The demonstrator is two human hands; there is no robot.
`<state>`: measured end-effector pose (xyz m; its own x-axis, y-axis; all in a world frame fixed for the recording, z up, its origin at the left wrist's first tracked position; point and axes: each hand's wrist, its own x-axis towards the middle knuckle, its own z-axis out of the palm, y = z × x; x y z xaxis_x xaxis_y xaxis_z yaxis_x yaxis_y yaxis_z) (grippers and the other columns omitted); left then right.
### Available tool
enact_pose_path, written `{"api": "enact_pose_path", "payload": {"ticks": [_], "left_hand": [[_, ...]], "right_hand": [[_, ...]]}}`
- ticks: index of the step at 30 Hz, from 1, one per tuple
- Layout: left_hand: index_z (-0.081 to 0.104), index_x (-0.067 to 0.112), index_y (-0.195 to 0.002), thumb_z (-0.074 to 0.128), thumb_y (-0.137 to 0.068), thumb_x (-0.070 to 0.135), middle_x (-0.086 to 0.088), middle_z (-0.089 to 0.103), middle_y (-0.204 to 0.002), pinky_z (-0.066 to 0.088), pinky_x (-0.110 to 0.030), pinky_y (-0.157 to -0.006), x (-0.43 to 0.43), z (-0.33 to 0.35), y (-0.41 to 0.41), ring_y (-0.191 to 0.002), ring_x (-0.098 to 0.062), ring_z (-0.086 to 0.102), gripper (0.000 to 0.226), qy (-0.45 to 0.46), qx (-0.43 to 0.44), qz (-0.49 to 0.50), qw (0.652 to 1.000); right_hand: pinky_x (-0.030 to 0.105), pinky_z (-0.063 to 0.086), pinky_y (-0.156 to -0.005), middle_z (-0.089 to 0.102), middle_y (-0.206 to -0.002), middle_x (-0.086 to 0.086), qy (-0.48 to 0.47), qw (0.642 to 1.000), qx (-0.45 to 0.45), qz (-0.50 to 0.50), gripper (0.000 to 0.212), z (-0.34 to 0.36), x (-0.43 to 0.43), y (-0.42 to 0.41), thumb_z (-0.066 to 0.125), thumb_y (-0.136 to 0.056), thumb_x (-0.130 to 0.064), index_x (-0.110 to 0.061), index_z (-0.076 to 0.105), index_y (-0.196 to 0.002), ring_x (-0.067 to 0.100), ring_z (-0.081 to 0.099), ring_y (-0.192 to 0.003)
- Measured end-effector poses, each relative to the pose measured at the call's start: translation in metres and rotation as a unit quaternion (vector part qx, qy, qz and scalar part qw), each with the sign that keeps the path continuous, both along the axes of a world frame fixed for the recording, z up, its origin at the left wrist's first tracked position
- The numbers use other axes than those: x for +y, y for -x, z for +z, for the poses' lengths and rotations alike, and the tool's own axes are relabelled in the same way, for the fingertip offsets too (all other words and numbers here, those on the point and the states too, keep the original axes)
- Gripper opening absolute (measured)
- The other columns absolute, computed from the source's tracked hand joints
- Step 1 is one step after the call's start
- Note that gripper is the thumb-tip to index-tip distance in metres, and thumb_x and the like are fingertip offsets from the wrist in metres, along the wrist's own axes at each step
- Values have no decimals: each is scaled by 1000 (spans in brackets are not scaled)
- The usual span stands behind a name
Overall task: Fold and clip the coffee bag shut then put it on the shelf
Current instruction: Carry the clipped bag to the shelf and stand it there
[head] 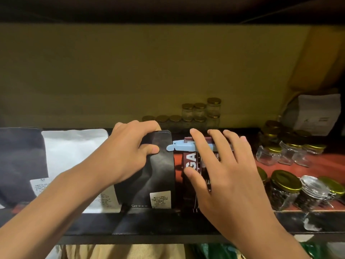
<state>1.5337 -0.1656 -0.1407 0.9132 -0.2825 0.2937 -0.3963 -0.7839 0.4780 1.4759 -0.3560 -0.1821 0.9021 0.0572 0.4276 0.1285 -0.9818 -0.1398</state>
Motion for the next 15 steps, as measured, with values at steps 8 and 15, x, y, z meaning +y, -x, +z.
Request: {"api": "enact_pose_path", "payload": {"ticks": [8,15], "left_hand": [[47,41,-82,60,-93,19,12,47,-80,36,-35,-78,-6,-2,6,-94,-23,43,27,-7,-16,23,1000],[33,46,-135,61,-91,34,18,44,-116,30,-35,-102,-6,5,17,-119,-18,33,53,-44,2,13,999]], "right_hand": [[52,3,-121,20,-163,-2,6,999,9,45,72,2,8,0,14,-86,-69,-42,7,-153,25,8,-151],[57,13,-116,11,-164,1,46,999,-6,26,76,8,9,19,30,-87,-68,-40,6,-153,30,8,-150]]}}
